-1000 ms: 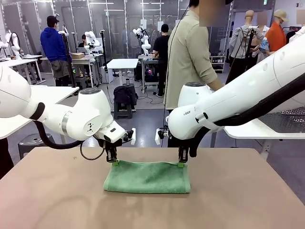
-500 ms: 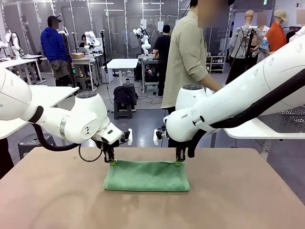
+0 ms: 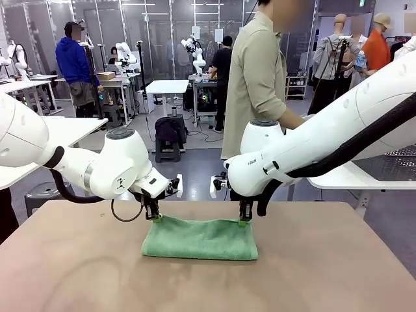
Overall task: Fold the towels and place them in the basket.
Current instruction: When a person lays out a Towel with hook on the table, fold it in half twice.
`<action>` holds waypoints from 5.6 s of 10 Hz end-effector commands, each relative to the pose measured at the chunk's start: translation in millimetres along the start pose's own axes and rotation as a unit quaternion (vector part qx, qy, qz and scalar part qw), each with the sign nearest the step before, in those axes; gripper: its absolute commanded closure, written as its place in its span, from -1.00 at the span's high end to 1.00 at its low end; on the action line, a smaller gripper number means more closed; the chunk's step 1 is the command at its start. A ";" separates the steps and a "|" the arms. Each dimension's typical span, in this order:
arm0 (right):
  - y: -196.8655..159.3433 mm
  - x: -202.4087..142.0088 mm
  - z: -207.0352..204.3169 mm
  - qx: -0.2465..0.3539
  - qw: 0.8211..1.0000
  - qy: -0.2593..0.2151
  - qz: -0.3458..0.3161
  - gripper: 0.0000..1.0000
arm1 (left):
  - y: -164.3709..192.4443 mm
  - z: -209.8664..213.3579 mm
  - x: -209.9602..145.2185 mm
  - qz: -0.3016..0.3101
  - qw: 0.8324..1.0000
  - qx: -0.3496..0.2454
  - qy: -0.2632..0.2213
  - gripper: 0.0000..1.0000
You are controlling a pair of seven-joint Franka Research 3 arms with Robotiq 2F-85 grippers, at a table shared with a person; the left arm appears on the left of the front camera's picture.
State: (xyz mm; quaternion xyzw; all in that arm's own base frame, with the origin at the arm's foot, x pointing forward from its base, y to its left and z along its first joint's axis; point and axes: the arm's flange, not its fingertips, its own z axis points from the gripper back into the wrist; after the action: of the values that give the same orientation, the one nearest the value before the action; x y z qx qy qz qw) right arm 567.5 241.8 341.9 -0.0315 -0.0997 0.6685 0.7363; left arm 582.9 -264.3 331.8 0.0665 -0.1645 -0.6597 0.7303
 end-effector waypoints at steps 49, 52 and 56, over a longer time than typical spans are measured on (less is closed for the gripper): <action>60.4 -61.7 -29.2 0.037 0.721 -0.088 -0.686 0.29 | 41.9 160.9 -192.3 0.070 0.948 -0.183 -0.249 0.69; 55.5 -55.0 -34.5 0.040 0.719 -0.081 -0.689 0.29 | 41.9 160.9 -192.3 0.070 0.948 -0.183 -0.249 0.69; 55.1 -49.9 -42.4 0.038 0.720 -0.075 -0.689 0.29 | 41.9 160.9 -192.3 0.070 0.948 -0.183 -0.249 0.69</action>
State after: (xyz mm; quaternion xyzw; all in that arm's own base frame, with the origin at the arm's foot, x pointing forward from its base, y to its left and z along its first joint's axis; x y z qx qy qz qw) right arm 513.0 195.1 288.2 0.1279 -0.1195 -0.0101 0.9845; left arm 554.6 -49.1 465.8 -0.2477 -0.2225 -0.6269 0.7043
